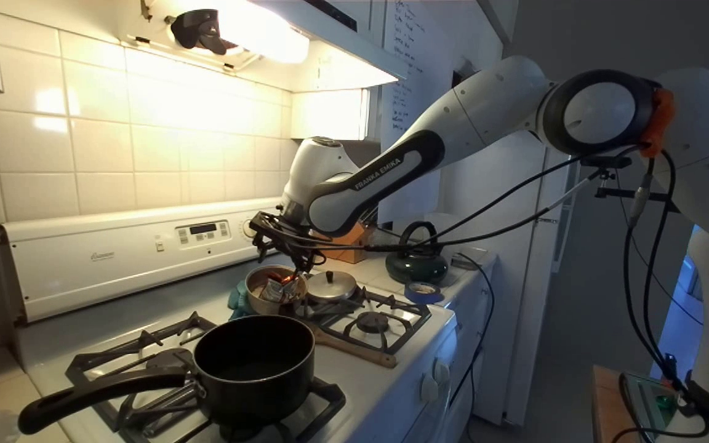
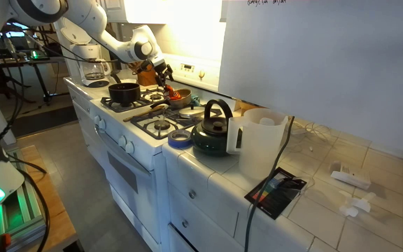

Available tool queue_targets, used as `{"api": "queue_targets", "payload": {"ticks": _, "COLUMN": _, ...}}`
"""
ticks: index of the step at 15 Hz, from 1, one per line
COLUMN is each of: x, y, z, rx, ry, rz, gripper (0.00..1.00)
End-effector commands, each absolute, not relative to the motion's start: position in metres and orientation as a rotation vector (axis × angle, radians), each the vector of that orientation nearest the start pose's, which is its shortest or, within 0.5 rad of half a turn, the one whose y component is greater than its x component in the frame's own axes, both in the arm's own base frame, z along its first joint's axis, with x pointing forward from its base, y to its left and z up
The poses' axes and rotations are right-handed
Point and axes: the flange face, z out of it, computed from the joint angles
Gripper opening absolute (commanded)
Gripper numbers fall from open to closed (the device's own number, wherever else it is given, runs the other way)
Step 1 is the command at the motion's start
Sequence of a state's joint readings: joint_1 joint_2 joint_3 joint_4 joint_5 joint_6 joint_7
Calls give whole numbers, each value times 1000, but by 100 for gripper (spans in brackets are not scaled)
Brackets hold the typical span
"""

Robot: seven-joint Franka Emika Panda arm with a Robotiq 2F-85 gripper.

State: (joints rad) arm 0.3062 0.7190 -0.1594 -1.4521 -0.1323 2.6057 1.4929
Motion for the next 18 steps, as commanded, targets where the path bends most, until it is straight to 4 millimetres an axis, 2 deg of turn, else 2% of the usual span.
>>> {"api": "queue_targets", "payload": {"ticks": 1, "x": 761, "y": 158, "z": 309, "rx": -2403, "ry": 1620, "rz": -650, "gripper": 96}}
{"api": "queue_targets", "payload": {"ticks": 2, "x": 762, "y": 162, "z": 310, "rx": -2406, "ry": 1617, "rz": -648, "gripper": 74}}
{"api": "queue_targets", "payload": {"ticks": 4, "x": 762, "y": 167, "z": 311, "rx": -2407, "ry": 1611, "rz": -643, "gripper": 69}}
{"api": "queue_targets", "payload": {"ticks": 13, "x": 761, "y": 161, "z": 311, "rx": -2420, "ry": 1636, "rz": -628, "gripper": 5}}
{"api": "queue_targets", "payload": {"ticks": 15, "x": 758, "y": 158, "z": 314, "rx": -2417, "ry": 1640, "rz": -628, "gripper": 0}}
{"api": "queue_targets", "payload": {"ticks": 18, "x": 746, "y": 153, "z": 328, "rx": -2414, "ry": 1631, "rz": -615, "gripper": 0}}
